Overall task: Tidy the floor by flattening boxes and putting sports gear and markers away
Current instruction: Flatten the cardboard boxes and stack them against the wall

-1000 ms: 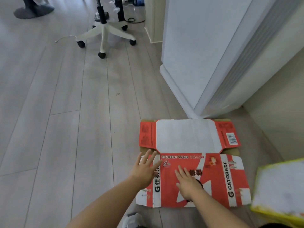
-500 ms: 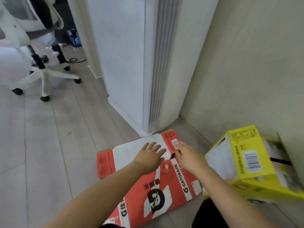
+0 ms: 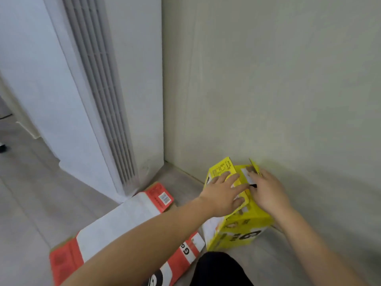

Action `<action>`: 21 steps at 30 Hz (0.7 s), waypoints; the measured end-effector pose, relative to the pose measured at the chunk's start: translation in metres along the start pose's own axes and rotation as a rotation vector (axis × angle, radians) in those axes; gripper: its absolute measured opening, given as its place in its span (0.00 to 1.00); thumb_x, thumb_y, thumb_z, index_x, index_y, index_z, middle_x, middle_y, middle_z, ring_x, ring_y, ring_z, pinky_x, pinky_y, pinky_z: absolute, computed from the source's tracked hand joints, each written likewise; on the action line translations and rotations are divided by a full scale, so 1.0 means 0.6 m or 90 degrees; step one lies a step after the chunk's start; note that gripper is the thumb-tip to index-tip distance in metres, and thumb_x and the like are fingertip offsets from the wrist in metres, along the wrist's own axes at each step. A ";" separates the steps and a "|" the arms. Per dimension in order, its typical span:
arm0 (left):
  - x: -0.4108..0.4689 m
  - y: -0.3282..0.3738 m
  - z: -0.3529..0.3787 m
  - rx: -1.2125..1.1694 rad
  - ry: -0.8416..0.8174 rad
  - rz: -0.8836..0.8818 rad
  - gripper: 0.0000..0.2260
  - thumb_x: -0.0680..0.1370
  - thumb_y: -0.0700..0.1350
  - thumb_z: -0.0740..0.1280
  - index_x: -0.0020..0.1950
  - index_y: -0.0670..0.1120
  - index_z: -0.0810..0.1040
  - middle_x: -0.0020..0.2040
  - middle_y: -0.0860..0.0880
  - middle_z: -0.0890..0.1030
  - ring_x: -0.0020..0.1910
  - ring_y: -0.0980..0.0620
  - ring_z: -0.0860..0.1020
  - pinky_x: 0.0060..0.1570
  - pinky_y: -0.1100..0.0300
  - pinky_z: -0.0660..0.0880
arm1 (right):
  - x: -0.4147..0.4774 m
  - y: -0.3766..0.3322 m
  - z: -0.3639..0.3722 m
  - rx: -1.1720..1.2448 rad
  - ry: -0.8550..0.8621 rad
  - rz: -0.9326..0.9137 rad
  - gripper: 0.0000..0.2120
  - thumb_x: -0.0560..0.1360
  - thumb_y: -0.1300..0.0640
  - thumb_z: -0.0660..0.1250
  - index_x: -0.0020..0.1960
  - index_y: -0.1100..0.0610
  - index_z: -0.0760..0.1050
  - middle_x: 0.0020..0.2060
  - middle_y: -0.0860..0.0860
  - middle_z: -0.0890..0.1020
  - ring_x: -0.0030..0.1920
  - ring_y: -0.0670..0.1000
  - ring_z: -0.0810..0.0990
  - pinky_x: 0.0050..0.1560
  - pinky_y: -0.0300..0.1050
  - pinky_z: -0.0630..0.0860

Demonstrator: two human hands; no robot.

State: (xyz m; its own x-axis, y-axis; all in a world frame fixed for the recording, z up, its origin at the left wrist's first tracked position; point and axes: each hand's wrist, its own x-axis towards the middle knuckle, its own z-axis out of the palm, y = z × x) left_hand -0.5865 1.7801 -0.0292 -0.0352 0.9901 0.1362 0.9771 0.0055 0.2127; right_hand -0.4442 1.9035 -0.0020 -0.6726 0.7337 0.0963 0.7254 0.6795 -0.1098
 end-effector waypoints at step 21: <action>-0.078 -0.042 0.028 0.212 -0.073 -0.012 0.18 0.76 0.53 0.52 0.48 0.48 0.79 0.47 0.50 0.77 0.50 0.45 0.74 0.62 0.42 0.61 | 0.007 0.014 0.076 -0.013 -0.215 -0.262 0.21 0.78 0.57 0.61 0.70 0.54 0.69 0.67 0.52 0.73 0.68 0.55 0.70 0.63 0.51 0.70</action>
State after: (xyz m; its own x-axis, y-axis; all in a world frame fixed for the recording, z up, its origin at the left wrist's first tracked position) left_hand -0.6062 1.7358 -0.0573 -0.0485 0.9986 0.0220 0.9920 0.0507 -0.1158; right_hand -0.4477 1.9119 -0.0476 -0.9097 0.3661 -0.1962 0.3914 0.9136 -0.1099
